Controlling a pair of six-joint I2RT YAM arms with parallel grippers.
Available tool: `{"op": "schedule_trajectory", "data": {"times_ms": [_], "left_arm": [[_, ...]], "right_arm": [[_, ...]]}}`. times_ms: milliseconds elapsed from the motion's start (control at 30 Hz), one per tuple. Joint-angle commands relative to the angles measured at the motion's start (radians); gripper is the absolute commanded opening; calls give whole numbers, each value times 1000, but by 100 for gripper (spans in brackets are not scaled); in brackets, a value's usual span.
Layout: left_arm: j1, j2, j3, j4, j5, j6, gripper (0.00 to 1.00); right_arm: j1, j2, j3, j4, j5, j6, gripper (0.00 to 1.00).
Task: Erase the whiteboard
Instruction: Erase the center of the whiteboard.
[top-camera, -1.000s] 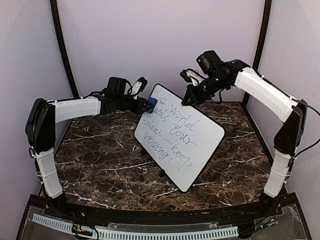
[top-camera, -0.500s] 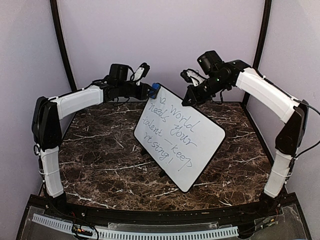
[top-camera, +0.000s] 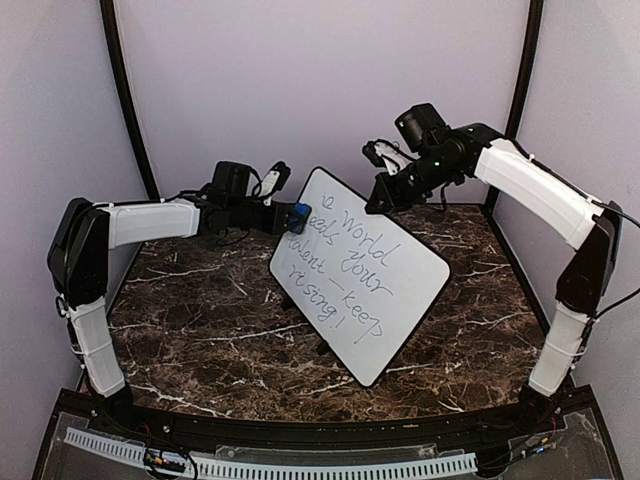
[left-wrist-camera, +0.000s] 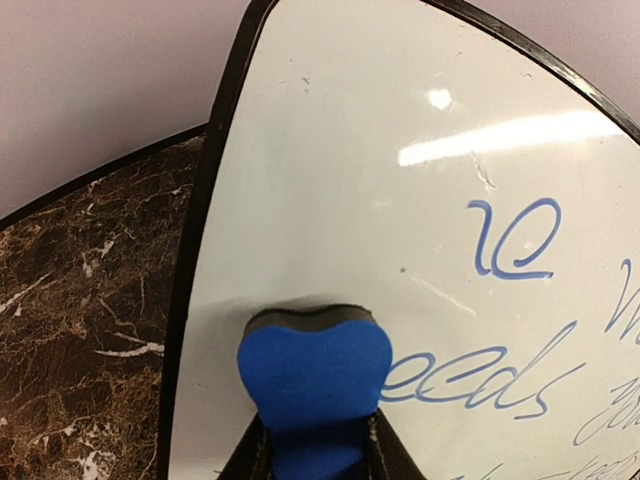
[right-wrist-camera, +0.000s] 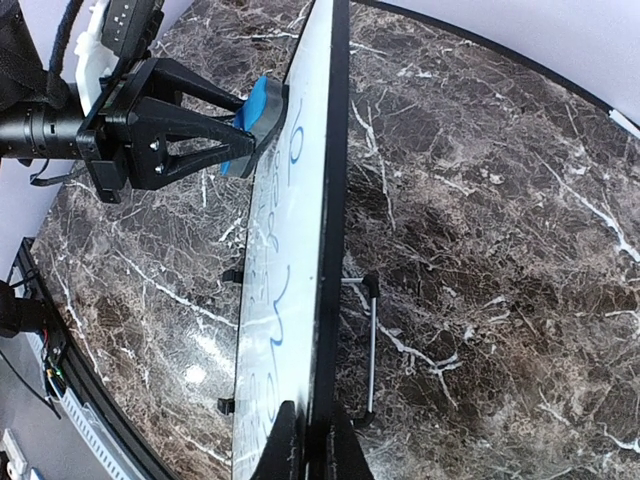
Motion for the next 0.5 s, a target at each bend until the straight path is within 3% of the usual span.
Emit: {"op": "schedule_trajectory", "data": {"times_ms": [0,233,467], "left_arm": [[-16,-49,-34,26,-1,-20,0],[-16,-62,-5,29,14,-22,0],[-16,-61,19,10,12,-12,0]], "right_arm": [[102,-59,-71,62,94,-134,0],[141,-126,-163,141,132,-126,0],[155,-109,-137,130,123,-125,0]]}}
